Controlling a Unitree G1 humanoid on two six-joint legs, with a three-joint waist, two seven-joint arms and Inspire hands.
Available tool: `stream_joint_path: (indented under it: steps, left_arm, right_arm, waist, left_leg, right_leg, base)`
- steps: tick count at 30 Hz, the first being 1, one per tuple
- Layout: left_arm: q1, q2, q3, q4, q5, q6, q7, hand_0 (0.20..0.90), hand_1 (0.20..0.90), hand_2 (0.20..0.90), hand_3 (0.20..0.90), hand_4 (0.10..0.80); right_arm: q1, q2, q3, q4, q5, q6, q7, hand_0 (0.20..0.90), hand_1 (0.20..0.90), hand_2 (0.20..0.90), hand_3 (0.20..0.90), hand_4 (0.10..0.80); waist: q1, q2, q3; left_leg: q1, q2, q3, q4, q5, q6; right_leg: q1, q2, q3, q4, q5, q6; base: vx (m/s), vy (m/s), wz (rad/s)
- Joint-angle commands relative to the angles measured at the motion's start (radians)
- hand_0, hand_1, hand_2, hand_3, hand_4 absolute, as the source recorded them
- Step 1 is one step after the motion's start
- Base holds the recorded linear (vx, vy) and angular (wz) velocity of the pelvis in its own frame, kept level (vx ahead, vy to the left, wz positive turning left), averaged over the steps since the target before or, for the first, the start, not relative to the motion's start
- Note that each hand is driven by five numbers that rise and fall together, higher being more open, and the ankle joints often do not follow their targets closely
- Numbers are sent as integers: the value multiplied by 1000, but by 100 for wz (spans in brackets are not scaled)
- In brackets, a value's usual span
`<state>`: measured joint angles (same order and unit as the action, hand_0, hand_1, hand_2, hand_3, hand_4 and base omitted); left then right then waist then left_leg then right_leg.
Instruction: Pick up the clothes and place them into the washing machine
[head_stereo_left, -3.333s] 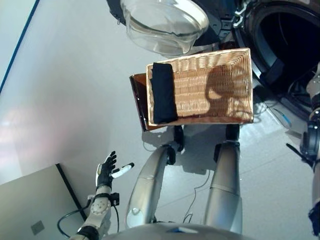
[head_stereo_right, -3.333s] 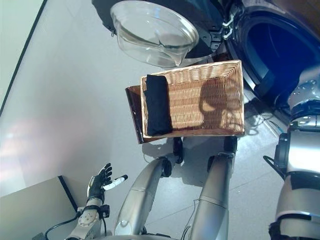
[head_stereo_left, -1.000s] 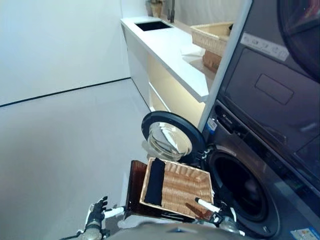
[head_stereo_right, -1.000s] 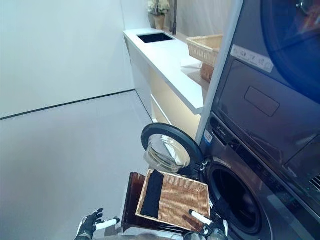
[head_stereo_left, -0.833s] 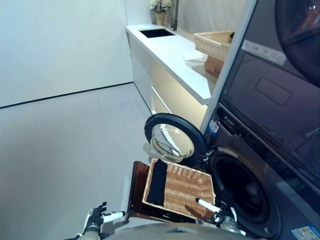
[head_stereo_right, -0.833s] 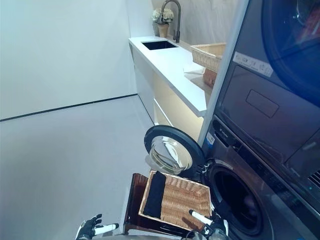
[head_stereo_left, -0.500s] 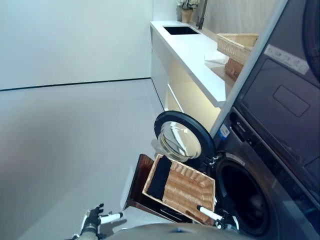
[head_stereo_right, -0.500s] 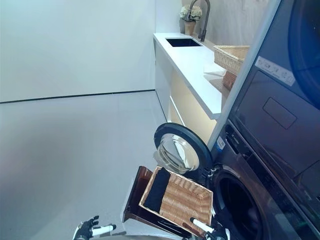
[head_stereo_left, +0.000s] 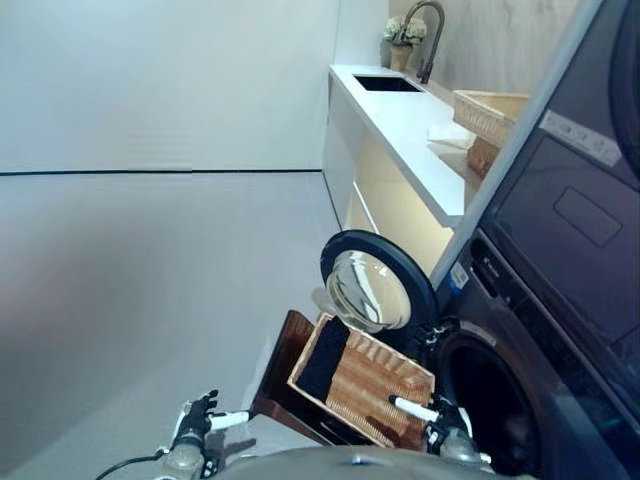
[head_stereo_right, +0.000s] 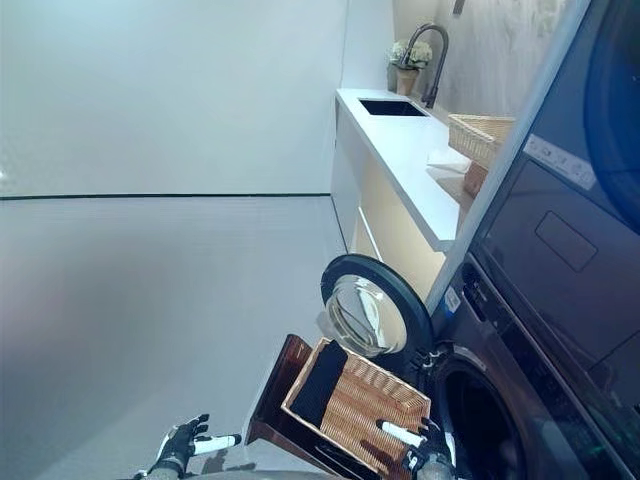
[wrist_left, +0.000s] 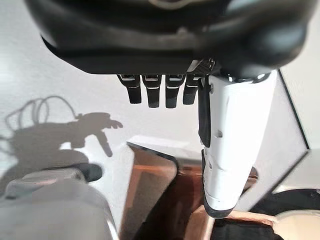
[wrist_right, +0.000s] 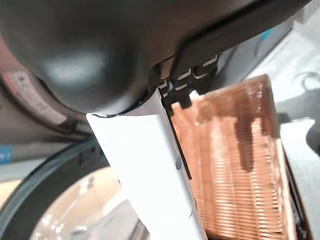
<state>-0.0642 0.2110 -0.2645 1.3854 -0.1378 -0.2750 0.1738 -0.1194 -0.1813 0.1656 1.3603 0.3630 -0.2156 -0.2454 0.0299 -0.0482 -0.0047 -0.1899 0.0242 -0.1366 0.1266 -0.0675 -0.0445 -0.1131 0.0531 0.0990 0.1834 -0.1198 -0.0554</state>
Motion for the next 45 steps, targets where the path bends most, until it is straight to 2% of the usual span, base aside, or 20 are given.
stream_joint_path:
  steps: [1,4,6,10,12,13,14,15,16,18,20,21,23,30,32,34,37,38,40,45]
  left_arm:
    - [-37,40,-39,-6,18,-34,24,900,900,900,900,800]
    - [-35,47,-50,-8,37,-35,23,900,900,900,900,800]
    - [-42,62,-42,-14,42,-33,26,900,900,900,900,800]
    - [-45,75,-28,-18,40,-31,28,900,900,900,900,800]
    - [-47,79,-34,-20,54,-28,21,900,900,900,900,800]
    - [-55,89,-35,-33,56,-27,16,900,900,900,900,800]
    - [-55,89,-35,-33,56,-27,16,900,900,900,900,800]
    - [-67,93,-34,-40,53,-26,16,900,900,900,900,800]
    - [-68,93,-34,-39,53,-26,16,900,900,900,900,800]
    - [-72,90,-39,-40,47,-25,19,900,900,900,900,800]
    - [-76,86,-41,-45,35,-28,29,900,900,900,900,800]
    - [-83,79,-44,-46,35,-29,32,900,900,900,900,800]
    - [-84,74,-51,-51,32,-32,39,900,900,900,900,800]
    - [-54,37,-61,-39,45,-33,37,900,900,900,900,800]
    - [-56,37,-60,-41,31,-37,34,900,900,900,900,800]
    - [-62,33,-53,-40,17,-43,33,900,900,900,900,800]
    - [-51,24,-36,-20,-1,-39,39,900,900,900,900,800]
    - [-51,22,-38,-17,-1,-36,43,900,900,900,900,800]
    - [-54,17,-46,-8,-3,-32,52,900,900,900,900,800]
    - [-53,32,-36,-19,-2,-31,50,900,900,900,900,800]
  right_arm:
    - [-63,-44,-13,-34,24,-41,-32,900,900,900,900,800]
    - [-77,-39,-32,-19,40,-36,-29,900,900,900,900,800]
    - [-107,-35,-27,-18,31,-24,-27,900,900,900,900,800]
    - [-120,-26,-27,-32,32,-24,-28,900,900,900,900,800]
    - [-120,-21,-25,-32,34,-23,-22,900,900,900,900,800]
    - [-127,-16,-12,-43,31,-24,-16,900,900,900,900,800]
    - [-128,-16,-12,-43,31,-24,-16,900,900,900,900,800]
    - [-139,-13,-8,-44,32,-25,-19,900,900,900,900,800]
    - [-139,-13,-8,-44,32,-25,-19,900,900,900,900,800]
    - [-147,-7,-7,-51,25,-17,-24,900,900,900,900,800]
    - [-152,-6,3,-65,12,-9,-28,900,900,900,900,800]
    - [-152,-9,4,-62,8,-4,-29,900,900,900,900,800]
    - [-142,-6,4,-53,9,-2,-32,900,900,900,900,800]
    - [-100,5,-4,-58,20,-13,-33,900,900,900,900,800]
    - [-91,4,-2,-65,24,-17,-33,900,900,900,900,800]
    - [-97,-3,-1,-60,26,-23,-38,900,900,900,900,800]
    - [-117,-10,-9,-46,40,-26,-43,900,900,900,900,800]
    - [-123,-13,-10,-44,43,-24,-45,900,900,900,900,800]
    - [-133,-23,-4,-32,42,-18,-46,900,900,900,900,800]
    - [-137,-15,-14,-31,43,-13,-40,900,900,900,900,800]
  waist:
    - [20,-5,-38]
    - [24,-4,-50]
    - [54,-15,-52]
    - [75,-20,-48]
    - [70,-17,-37]
    - [55,-8,-10]
    - [54,-9,-9]
    - [50,2,9]
    - [47,1,11]
    - [52,5,6]
    - [46,1,11]
    - [43,-4,12]
    - [40,-18,4]
    - [43,-27,-28]
    - [48,-29,-10]
    - [70,-28,19]
    - [79,-27,6]
    - [79,-14,-3]
    - [85,12,-15]
    - [85,10,-39]
  left_leg:
    - [-80,8,5,-137,208,0]
    - [-60,-12,36,-117,188,9]
    - [-47,-38,85,-63,138,34]
    - [-17,-61,106,-42,94,66]
    - [17,-72,105,-39,72,83]
    - [39,-67,101,-30,60,96]
    - [39,-68,101,-29,59,95]
    - [63,-66,105,-26,50,99]
    - [65,-67,102,-26,49,99]
    - [103,-64,121,-50,38,88]
    - [144,-68,132,-75,26,74]
    - [161,-73,132,-84,17,69]
    - [170,-81,118,-97,16,67]
    - [137,-62,125,21,-19,30]
    - [58,-52,130,197,37,0]
    - [-9,-77,74,315,98,-11]
    - [-10,-39,73,115,64,6]
    - [-20,-8,85,9,94,0]
    - [0,12,92,-107,142,-5]
    - [49,-15,106,-107,117,8]
  right_leg:
    - [130,-34,62,-200,91,96]
    - [143,-78,65,-190,70,114]
    - [139,-129,78,-139,60,139]
    - [107,-142,80,-15,62,155]
    - [55,-136,59,108,106,166]
    - [-8,-105,34,224,142,168]
    - [-9,-105,34,228,140,168]
    - [-53,-110,-48,244,125,155]
    - [-50,-111,-50,246,123,155]
    - [-73,-149,-177,148,98,134]
    - [-78,-173,-273,10,133,125]
    - [-71,-173,-275,-56,153,131]
    - [-43,-148,-196,-87,160,131]
    - [49,-138,-238,-155,149,110]
    - [73,-134,-246,-165,143,89]
    - [87,-127,-232,-178,151,71]
    - [116,-127,-208,-216,142,93]
    - [125,-118,-203,-224,134,103]
    - [146,-113,-187,-224,103,112]
    - [150,-140,-173,-201,95,123]
  base:
    - [181,189,17]
    - [233,220,-11]
    - [239,210,-54]
    - [198,147,-82]
    - [168,113,-45]
    - [42,50,-38]
    - [123,111,-17]
    - [76,57,20]
    - [140,70,0]
    - [149,6,-13]
    - [192,-52,-25]
    - [192,-92,-33]
    - [180,-110,-4]
    - [108,-136,24]
    - [-44,-134,37]
    - [-37,-69,28]
    - [141,42,-14]
    - [162,103,-6]
    - [126,140,-6]
    - [91,98,-45]
